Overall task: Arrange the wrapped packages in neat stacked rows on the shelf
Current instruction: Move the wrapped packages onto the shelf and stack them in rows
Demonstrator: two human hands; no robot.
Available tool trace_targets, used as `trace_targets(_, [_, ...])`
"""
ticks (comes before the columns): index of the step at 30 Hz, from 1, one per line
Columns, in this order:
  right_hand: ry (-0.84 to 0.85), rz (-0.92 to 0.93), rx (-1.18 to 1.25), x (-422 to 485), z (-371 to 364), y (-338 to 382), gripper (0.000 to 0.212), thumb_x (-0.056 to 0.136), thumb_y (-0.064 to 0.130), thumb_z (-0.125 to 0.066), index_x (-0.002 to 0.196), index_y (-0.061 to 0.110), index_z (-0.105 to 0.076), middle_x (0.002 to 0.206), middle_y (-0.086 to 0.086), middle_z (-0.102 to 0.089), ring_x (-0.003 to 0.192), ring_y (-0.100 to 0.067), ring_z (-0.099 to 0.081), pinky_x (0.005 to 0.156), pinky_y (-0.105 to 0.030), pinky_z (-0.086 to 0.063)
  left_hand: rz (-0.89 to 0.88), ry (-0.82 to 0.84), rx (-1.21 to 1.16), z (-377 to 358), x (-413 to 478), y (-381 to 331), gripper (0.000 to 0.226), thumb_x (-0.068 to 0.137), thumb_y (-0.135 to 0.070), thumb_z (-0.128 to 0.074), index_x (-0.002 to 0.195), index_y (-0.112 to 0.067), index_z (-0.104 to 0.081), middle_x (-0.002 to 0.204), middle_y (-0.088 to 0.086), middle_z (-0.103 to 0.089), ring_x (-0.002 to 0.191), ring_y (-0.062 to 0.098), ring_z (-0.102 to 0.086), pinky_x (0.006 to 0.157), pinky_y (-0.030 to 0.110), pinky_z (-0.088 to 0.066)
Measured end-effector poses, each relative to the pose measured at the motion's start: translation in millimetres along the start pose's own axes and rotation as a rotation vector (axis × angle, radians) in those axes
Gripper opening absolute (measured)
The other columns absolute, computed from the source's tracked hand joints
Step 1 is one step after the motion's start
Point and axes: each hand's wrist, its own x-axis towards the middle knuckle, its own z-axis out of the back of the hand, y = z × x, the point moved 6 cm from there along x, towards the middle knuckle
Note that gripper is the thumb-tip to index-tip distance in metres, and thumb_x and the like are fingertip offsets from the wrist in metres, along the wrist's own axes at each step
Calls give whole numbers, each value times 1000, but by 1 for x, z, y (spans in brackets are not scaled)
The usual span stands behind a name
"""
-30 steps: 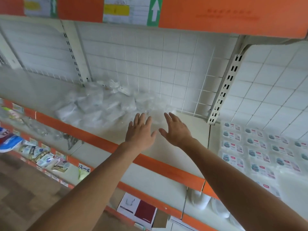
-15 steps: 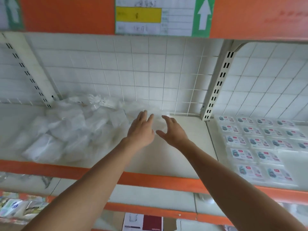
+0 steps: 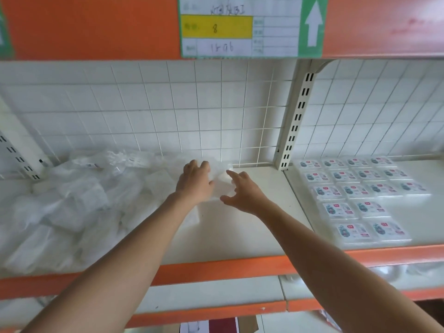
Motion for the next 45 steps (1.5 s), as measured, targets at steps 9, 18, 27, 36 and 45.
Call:
trace_targets(9, [-62, 48, -87, -12, 16, 0, 67, 82, 37, -70, 141, 25, -43, 127, -5, -44, 100, -20, -56, 89, -31, -47, 31, -79, -156, 3, 0, -5, 39, 83, -24, -66, 113, -10, -45, 117, 12, -43, 108, 32, -47, 85, 39, -47])
trace_targets(18, [-286, -114, -164, -57, 84, -45, 59, 83, 39, -67, 137, 26, -47, 131, -4, -44, 110, -22, -54, 85, -33, -46, -59, -132, -273, -2, -1, -67, 46, 80, -25, -67, 119, -11, -46, 121, 12, -42, 114, 31, -44, 84, 36, -44])
trace_targets(27, [-356, -221, -208, -130, 160, -137, 62, 85, 42, -64, 140, 26, -43, 133, -4, -42, 110, -25, -55, 83, -35, -49, -194, -111, -322, -31, -20, -203, 49, 75, -27, -72, 116, -12, -49, 121, 13, -42, 114, 32, -45, 91, 35, -42])
trace_targets(36, [-344, -199, -222, -194, 239, -258, 62, 85, 42, -64, 141, 26, -42, 129, -6, -44, 109, -25, -55, 83, -33, -47, -210, -94, -278, -80, -44, -353, 50, 78, -30, -70, 121, -14, -47, 121, 12, -41, 116, 30, -44, 95, 35, -41])
trace_targets(45, [-341, -210, -203, -236, 294, -348, 61, 86, 39, -64, 141, 24, -42, 130, -6, -43, 102, -25, -59, 80, -32, -47, -164, -89, -252, -112, -61, -443, 49, 79, -27, -69, 119, -12, -46, 121, 12, -40, 114, 31, -44, 88, 32, -38])
